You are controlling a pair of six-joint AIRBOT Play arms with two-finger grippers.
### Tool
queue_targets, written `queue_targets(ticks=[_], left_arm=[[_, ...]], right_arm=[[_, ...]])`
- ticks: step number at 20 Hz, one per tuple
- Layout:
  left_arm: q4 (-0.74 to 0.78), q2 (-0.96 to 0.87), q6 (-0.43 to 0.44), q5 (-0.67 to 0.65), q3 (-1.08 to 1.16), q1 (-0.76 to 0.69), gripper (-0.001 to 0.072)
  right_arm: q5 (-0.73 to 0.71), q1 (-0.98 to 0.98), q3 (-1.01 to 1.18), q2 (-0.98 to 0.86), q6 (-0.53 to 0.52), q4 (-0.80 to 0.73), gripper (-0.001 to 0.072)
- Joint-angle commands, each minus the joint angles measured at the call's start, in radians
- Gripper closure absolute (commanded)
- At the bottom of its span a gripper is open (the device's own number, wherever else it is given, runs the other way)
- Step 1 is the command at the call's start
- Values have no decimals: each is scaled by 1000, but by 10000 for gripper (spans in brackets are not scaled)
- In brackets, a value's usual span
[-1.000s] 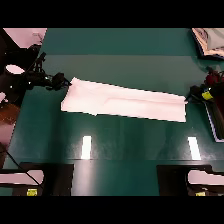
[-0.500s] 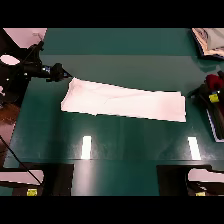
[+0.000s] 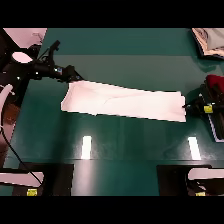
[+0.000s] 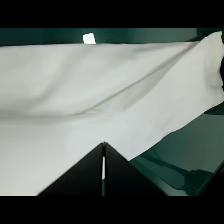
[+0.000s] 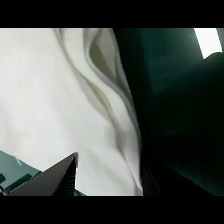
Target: Fold the shirts.
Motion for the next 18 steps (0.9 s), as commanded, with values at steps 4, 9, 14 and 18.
queue_targets(ticks=[4, 9, 14, 18], left_arm=[[32, -2, -57, 108, 2, -156, 680], [35, -98, -57, 126, 106, -299, 681], [71, -290, -109, 76, 284, -423, 681], [84, -430, -150, 73, 370, -490, 681]], right_arm=[[-29, 92, -7, -34, -82, 23, 553], [-11, 124, -5, 31, -83, 22, 698], [114, 126, 171, 172, 23, 25, 699], [183, 193, 382, 217, 92, 82, 700]])
